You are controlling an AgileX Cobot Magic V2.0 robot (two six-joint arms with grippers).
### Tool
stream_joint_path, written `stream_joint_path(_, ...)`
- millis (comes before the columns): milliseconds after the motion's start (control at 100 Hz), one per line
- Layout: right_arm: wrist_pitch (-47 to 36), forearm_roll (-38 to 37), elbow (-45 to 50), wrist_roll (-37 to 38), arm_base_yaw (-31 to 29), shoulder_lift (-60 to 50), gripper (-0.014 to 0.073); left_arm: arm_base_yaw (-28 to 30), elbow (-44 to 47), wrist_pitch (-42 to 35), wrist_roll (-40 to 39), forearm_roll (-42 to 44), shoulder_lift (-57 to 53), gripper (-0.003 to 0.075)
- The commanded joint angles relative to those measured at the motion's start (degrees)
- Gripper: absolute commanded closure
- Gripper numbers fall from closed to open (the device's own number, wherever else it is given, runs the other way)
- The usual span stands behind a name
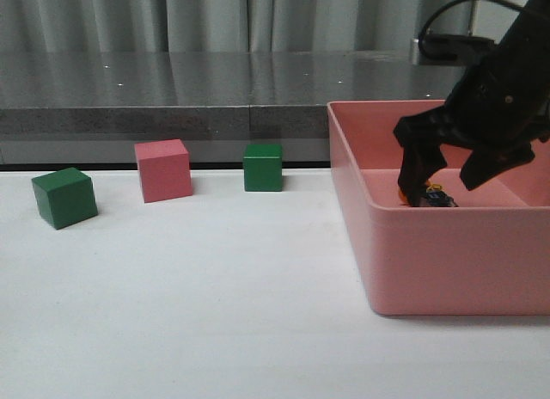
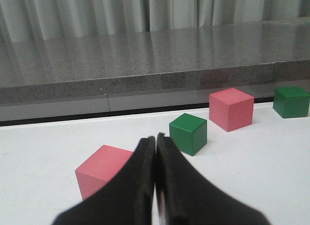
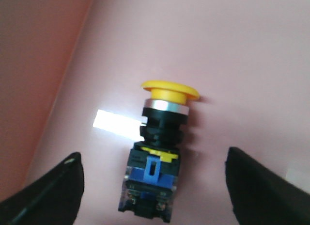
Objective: Place and stand button with both arms
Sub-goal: 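Lower the right gripper into the pink bin and grasp the yellow button, then lift the button out of the bin with the right gripper, carry toward cubes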
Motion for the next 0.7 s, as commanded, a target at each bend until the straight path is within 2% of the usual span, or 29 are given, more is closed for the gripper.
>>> stream_joint_path(0,-2.8,0.6,-1.8,-0.8,0.1,-0.9,0.0033,0.0,2.6,-4.8,-0.7,-0.1,-1.8,0.0740)
stream_joint_path(70,-2.8,0.6,-1.8,-0.8,0.1,0.2,0.0120,0.0,2.6,-4.8,-0.7,-0.1,-1.8,0.0740)
stream_joint_path(240,-1.2,0.6,-2.4,-0.8,0.1,0.0,0.0501,0.0,2.6,-4.8,-0.7,-0.1,-1.8,0.0740)
stream_joint_path(340,4.2,0.7,-4.3,-0.8,0.3,-1.5,0.0664,0.0,2.6,-4.8,-0.7,-0.1,-1.8,0.0740)
stream_joint_path(440,8.5,0.7,-6.5,-1.3,1.7,-4.3,0.0663,0.0,2.6,-4.8,-0.7,-0.1,-1.8,0.0740)
stream_joint_path(530,9.1,0.8,-8.6,-3.9,4.3,-7.6,0.0662,0.0,2.6,-4.8,-0.7,-0.1,-1.8,0.0740)
stream_joint_path(690,9.4,0.8,-13.8,-10.5,13.3,-10.1,0.0662,0.0,2.6,-4.8,-0.7,-0.1,-1.8,0.0740)
